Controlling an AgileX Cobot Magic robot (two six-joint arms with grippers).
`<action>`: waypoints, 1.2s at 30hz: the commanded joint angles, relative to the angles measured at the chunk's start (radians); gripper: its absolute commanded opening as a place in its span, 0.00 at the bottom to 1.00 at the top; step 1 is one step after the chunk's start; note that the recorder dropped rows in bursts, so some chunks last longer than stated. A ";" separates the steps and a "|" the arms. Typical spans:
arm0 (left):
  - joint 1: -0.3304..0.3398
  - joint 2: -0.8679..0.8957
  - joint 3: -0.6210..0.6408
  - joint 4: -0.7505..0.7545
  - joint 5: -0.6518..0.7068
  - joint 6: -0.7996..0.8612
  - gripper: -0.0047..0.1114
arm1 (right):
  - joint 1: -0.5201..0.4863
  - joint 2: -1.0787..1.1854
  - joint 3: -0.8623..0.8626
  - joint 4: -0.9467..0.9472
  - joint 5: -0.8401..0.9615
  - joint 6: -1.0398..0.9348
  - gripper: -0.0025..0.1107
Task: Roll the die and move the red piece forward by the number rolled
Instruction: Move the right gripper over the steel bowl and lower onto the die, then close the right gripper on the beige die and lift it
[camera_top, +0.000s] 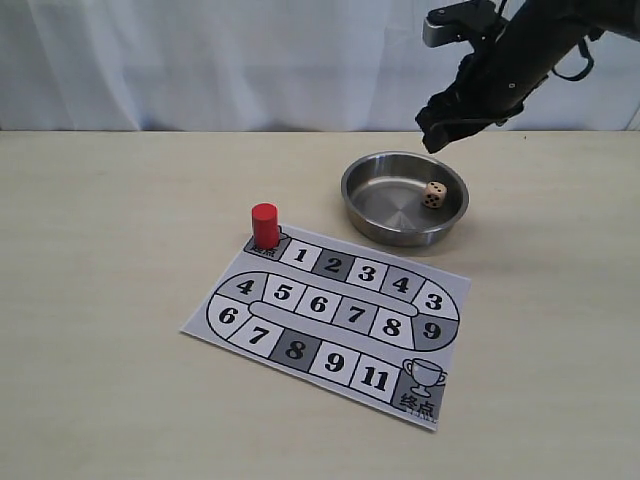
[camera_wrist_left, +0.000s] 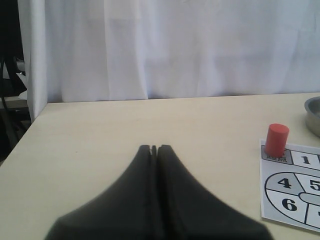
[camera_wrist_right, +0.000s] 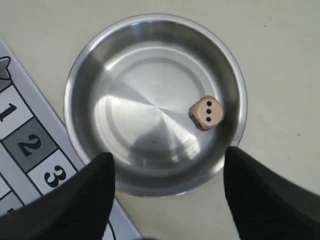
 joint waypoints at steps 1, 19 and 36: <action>-0.002 -0.002 0.003 -0.002 -0.011 -0.004 0.04 | 0.012 0.066 -0.071 -0.012 0.012 -0.081 0.55; -0.002 -0.002 0.003 -0.002 -0.011 -0.004 0.04 | 0.087 0.267 -0.076 -0.271 -0.218 -0.334 0.55; -0.002 -0.002 0.003 -0.002 -0.011 -0.004 0.04 | 0.087 0.322 -0.076 -0.426 -0.221 -0.254 0.55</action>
